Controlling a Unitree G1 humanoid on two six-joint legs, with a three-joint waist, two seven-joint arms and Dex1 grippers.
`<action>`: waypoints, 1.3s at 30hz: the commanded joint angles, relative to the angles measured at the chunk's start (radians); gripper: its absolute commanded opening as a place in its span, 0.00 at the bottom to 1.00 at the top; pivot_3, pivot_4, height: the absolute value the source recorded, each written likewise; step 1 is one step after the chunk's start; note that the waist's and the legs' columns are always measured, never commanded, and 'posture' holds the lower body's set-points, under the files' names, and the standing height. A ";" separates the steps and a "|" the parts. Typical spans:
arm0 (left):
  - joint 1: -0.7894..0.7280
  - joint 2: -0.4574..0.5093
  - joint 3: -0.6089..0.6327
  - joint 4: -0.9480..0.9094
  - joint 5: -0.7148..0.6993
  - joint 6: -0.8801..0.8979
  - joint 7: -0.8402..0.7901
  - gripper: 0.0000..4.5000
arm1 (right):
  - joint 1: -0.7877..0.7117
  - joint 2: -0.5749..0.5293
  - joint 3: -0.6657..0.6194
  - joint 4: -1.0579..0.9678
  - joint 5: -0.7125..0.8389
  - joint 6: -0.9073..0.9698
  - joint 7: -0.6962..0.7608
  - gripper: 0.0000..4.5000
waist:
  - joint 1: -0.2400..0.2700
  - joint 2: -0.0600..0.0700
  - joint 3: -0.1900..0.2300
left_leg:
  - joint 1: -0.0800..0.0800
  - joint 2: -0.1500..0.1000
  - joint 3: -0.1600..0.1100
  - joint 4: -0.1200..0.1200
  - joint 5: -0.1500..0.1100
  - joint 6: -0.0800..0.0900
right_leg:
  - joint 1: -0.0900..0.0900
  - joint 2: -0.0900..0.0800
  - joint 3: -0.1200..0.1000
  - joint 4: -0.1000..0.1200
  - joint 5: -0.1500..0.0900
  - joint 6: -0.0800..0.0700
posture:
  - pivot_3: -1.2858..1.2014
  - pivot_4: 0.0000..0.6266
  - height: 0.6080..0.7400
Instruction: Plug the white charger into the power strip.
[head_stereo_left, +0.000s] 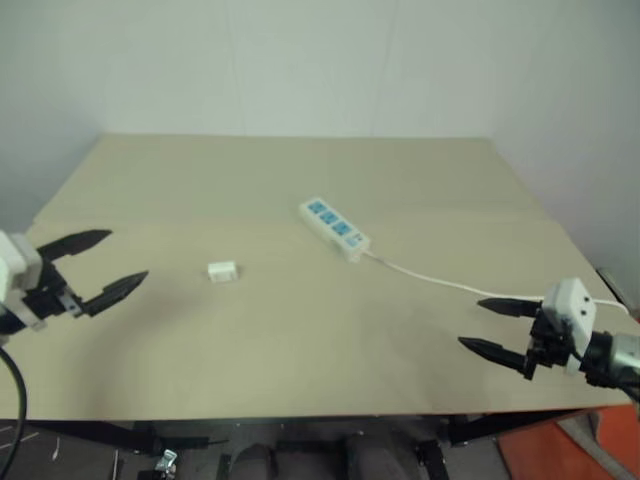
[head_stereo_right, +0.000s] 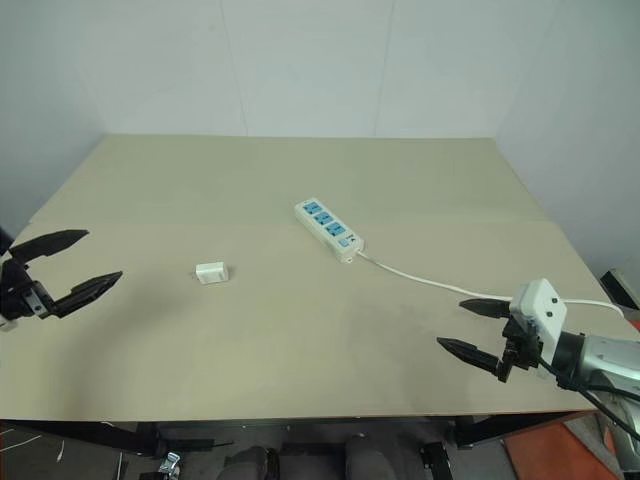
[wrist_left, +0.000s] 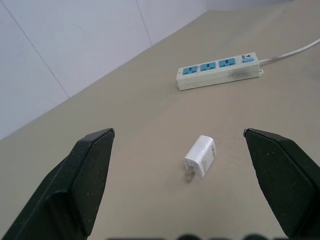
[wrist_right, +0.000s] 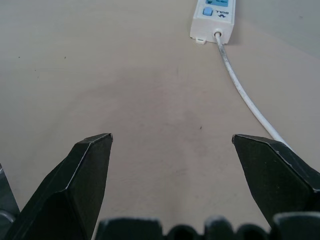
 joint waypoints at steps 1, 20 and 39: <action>-0.026 0.005 0.012 0.004 -0.012 -0.011 0.007 1.00 | 0.007 -0.005 -0.043 -0.047 0.012 -0.005 -0.016 1.00 | 0.000 0.000 0.000 | 0.000 0.000 0.000 0.000 0.000 0.000 | 0.000 0.000 0.000 0.000 0.000 0.000 | 0.52 0.24 1.00; -0.103 0.008 -0.047 0.066 -0.002 -0.029 -0.017 1.00 | 0.100 -0.003 -0.100 -0.117 0.041 0.012 -0.052 1.00 | 0.001 0.000 0.000 | 0.000 0.000 0.000 0.000 0.000 0.000 | 0.000 0.000 0.000 0.000 0.001 0.002 | 0.52 0.24 1.00; -0.101 0.022 -0.059 0.011 -0.002 -0.014 -0.025 1.00 | -0.650 0.316 0.312 0.513 -0.236 -0.178 -0.219 1.00 | -0.013 -0.001 0.000 | 0.000 0.001 0.000 0.000 0.000 0.000 | -0.002 0.002 0.000 0.001 0.004 0.004 | 0.52 0.24 1.00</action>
